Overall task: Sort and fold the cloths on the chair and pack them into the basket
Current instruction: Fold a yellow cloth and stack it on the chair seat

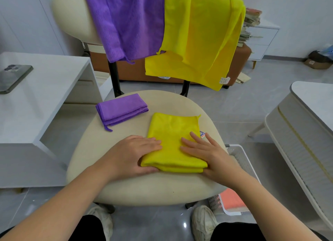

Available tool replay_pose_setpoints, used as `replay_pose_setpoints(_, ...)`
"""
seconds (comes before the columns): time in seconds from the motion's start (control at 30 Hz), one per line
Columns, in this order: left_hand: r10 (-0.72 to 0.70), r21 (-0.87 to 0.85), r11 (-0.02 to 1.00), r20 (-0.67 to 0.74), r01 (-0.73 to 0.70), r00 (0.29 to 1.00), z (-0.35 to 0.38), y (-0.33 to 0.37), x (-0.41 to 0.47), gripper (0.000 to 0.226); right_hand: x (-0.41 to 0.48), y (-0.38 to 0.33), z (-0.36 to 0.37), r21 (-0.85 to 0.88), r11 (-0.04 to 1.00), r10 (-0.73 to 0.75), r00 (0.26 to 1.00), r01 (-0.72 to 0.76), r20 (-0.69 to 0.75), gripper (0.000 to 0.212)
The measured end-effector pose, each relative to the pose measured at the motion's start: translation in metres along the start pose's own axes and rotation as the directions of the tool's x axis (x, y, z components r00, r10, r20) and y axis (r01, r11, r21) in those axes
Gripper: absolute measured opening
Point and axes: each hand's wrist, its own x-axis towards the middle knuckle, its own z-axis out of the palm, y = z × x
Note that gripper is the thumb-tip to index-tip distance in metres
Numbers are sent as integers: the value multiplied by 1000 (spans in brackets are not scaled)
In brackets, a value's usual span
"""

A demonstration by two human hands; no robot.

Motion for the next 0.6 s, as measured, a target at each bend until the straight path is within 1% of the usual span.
replay_pose_setpoints(0.07, -1, 5, 1000, -16, 1, 1000, -1, 1, -1, 62, 0, -1, 1, -59, 997, -56, 998, 55, -20, 52)
replay_pose_setpoints(0.1, 1, -5, 1000, -30, -1, 1000, -1, 2, -1, 61, -1, -1, 1, -47, 997, -64, 998, 63, -24, 51)
replay_pose_setpoints(0.13, 8, -14, 1000, -40, -9, 999, -2, 2, 0, 62, -1, 0, 1, -6, 999, -54, 998, 53, -25, 52)
replay_pose_setpoints(0.2, 27, -16, 999, -35, -27, 999, -4, 2, -1, 66, -3, 0, 3, 135, 991, 0, 1000, 4, -28, 50)
replay_pose_setpoints(0.27, 36, -6, 999, -30, -36, 999, -5, 0, -1, 69, -3, -1, 3, 274, 960, 69, 997, -58, -32, 47)
replay_pose_setpoints(0.3, 32, -4, 999, -37, -32, 999, -5, -2, -1, 68, -3, -1, 3, 320, 943, 102, 994, -88, -27, 50)
replay_pose_setpoints(0.37, 14, -12, 1000, -66, -15, 998, -3, -2, 0, 61, -2, -2, 2, 359, 926, 126, 992, -114, -9, 56)
replay_pose_setpoints(0.47, -10, -19, 1000, -29, 9, 1000, 2, -2, 2, 55, -1, -3, 1, 350, 928, 135, 991, -129, 8, 48)
replay_pose_setpoints(0.53, -61, -72, 995, 16, 62, 998, 5, -3, 3, 52, -1, -4, 0, 348, 922, 174, 985, -168, 16, 44)
replay_pose_setpoints(0.6, -176, -191, 965, 25, 178, 984, 4, -2, 5, 44, 0, -6, -3, 387, 894, 239, 971, -227, 17, 37)
